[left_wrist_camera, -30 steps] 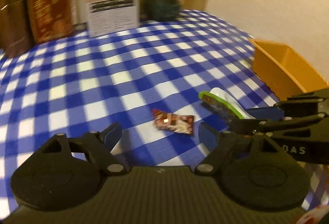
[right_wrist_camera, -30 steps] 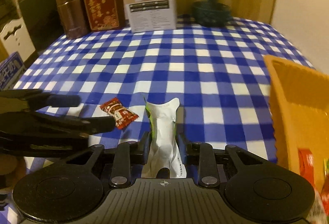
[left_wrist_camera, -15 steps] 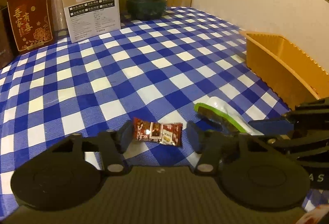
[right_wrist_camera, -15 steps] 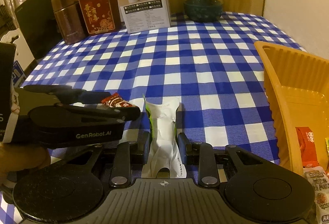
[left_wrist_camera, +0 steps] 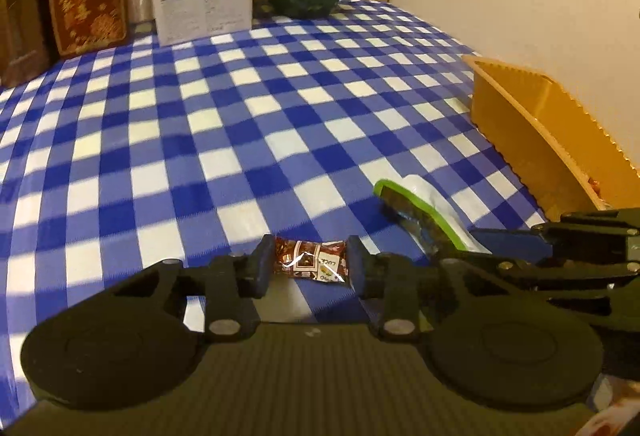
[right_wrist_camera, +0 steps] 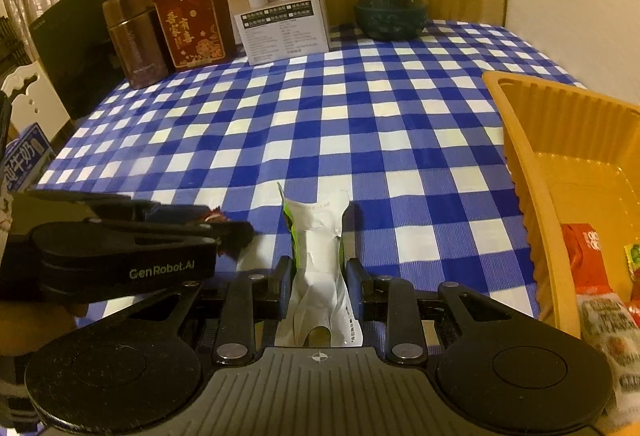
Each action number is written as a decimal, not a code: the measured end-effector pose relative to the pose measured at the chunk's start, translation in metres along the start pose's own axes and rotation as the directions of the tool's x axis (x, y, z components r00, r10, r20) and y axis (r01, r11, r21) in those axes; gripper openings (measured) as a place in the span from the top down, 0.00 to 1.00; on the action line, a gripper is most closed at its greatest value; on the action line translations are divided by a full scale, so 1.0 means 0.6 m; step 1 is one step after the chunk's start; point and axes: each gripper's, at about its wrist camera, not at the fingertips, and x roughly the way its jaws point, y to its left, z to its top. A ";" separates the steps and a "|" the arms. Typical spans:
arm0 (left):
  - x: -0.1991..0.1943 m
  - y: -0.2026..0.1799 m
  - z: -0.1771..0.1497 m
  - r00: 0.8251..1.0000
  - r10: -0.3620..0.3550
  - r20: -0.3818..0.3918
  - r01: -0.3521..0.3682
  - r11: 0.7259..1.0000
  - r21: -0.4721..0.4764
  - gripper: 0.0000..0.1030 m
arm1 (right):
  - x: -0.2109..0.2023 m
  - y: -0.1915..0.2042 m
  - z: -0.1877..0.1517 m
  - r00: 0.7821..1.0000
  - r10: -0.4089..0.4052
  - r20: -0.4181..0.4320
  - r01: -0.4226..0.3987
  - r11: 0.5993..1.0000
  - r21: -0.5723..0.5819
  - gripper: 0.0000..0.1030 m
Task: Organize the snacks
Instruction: 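Lift both held snacks and carry them over the orange tray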
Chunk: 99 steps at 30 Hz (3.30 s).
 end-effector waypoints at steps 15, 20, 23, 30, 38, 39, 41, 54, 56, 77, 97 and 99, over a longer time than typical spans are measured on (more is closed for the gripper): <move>-0.108 -0.038 -0.048 0.999 0.051 0.013 -0.048 0.983 -0.180 0.67 | -0.095 0.011 -0.028 1.000 0.006 0.014 -0.006 1.000 0.004 0.72; -0.159 -0.056 -0.055 0.997 0.070 0.033 -0.062 0.975 -0.214 0.67 | -0.138 0.015 -0.040 1.000 0.007 0.027 -0.007 1.000 0.007 0.72; -0.186 -0.066 -0.060 0.996 0.078 0.042 -0.067 0.971 -0.228 0.67 | -0.163 0.016 -0.047 0.999 0.010 0.033 -0.011 1.000 0.012 0.72; -0.242 -0.091 -0.075 0.994 0.097 0.058 -0.080 0.966 -0.245 0.67 | -0.226 0.019 -0.061 0.998 0.013 0.060 -0.014 1.000 0.015 0.72; -0.299 -0.122 -0.087 0.991 0.108 0.082 -0.085 0.966 -0.245 0.67 | -0.287 0.019 -0.077 0.996 0.018 0.089 -0.019 1.000 0.014 0.72; -0.305 -0.126 -0.088 0.990 0.109 0.085 -0.085 0.966 -0.242 0.67 | -0.294 0.019 -0.079 0.996 0.018 0.092 -0.020 1.000 0.014 0.72; -0.317 -0.134 -0.091 0.990 0.110 0.092 -0.085 0.967 -0.242 0.67 | -0.306 0.018 -0.084 0.995 0.019 0.098 -0.020 1.000 0.013 0.72; -0.372 -0.175 -0.106 0.986 0.104 0.126 -0.073 0.969 -0.235 0.67 | -0.373 0.003 -0.113 0.991 0.013 0.130 -0.015 1.000 0.019 0.72; -0.378 -0.182 -0.108 0.986 0.101 0.131 -0.069 0.970 -0.232 0.67 | -0.381 -0.001 -0.118 0.991 0.011 0.134 -0.014 1.000 0.023 0.72; -0.363 -0.276 -0.082 0.990 0.010 0.139 0.011 0.989 -0.145 0.67 | -0.435 -0.091 -0.136 0.983 -0.077 0.166 0.057 0.991 0.123 0.72; -0.316 -0.353 -0.045 0.989 -0.076 0.126 0.085 0.994 -0.066 0.67 | -0.461 -0.188 -0.130 0.969 -0.162 0.184 0.120 0.968 0.222 0.72; -0.310 -0.361 -0.041 0.989 -0.083 0.122 0.091 0.994 -0.060 0.67 | -0.462 -0.197 -0.129 0.969 -0.168 0.184 0.123 0.965 0.232 0.72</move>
